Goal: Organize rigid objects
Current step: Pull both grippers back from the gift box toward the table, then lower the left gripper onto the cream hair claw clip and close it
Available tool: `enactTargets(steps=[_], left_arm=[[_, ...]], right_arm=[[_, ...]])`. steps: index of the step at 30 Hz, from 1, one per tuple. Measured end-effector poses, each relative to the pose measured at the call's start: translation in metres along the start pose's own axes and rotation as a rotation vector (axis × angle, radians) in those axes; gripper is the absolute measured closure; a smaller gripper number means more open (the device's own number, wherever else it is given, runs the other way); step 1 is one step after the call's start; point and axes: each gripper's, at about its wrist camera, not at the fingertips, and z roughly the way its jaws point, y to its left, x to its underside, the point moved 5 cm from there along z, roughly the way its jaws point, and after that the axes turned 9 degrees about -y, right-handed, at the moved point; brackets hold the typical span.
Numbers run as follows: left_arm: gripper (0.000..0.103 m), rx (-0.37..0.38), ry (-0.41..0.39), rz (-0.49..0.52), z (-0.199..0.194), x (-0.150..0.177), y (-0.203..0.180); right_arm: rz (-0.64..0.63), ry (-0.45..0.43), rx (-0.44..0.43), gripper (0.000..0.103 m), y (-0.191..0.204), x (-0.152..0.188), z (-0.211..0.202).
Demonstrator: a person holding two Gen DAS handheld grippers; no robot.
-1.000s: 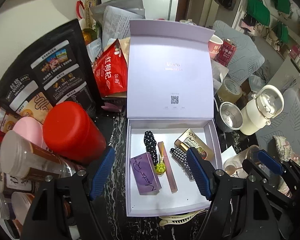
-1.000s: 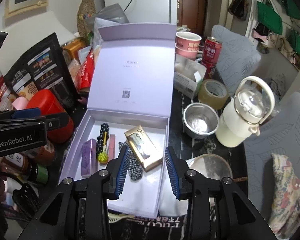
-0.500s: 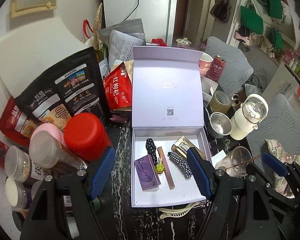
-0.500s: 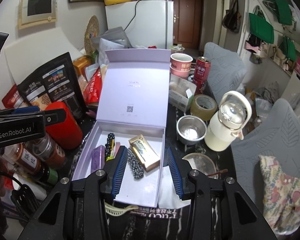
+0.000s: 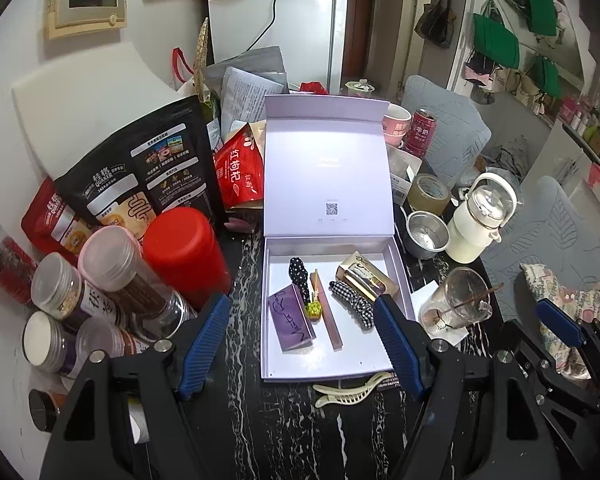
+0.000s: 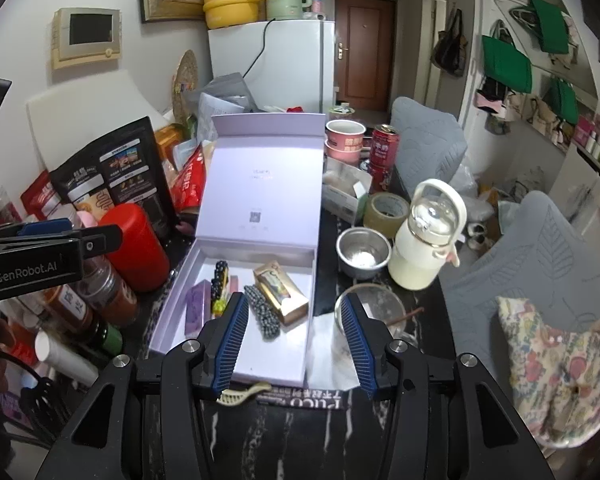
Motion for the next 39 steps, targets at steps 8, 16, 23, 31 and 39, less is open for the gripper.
enactTargets(steps=[8, 16, 23, 31, 39], left_arm=[[0.029, 0.013, 0.022, -0.004, -0.01, 0.023, -0.006], [0.029, 0.046, 0.084, -0.027, -0.001, 0.056, -0.011], [0.029, 0.063, 0.14, -0.033, 0.012, 0.085, -0.014], [0.029, 0.124, 0.214, -0.045, 0.038, 0.116, -0.026], [0.029, 0.151, 0.258, -0.038, 0.067, 0.137, -0.038]], right_arm=[[0.013, 0.021, 0.005, 0.055, -0.003, 0.021, -0.013], [0.025, 0.064, 0.004, 0.055, -0.007, 0.047, -0.016], [0.043, 0.118, 0.004, 0.055, -0.012, 0.076, -0.01], [0.078, 0.201, 0.001, 0.055, -0.019, 0.113, 0.007], [0.101, 0.272, -0.013, 0.055, -0.027, 0.144, 0.03]])
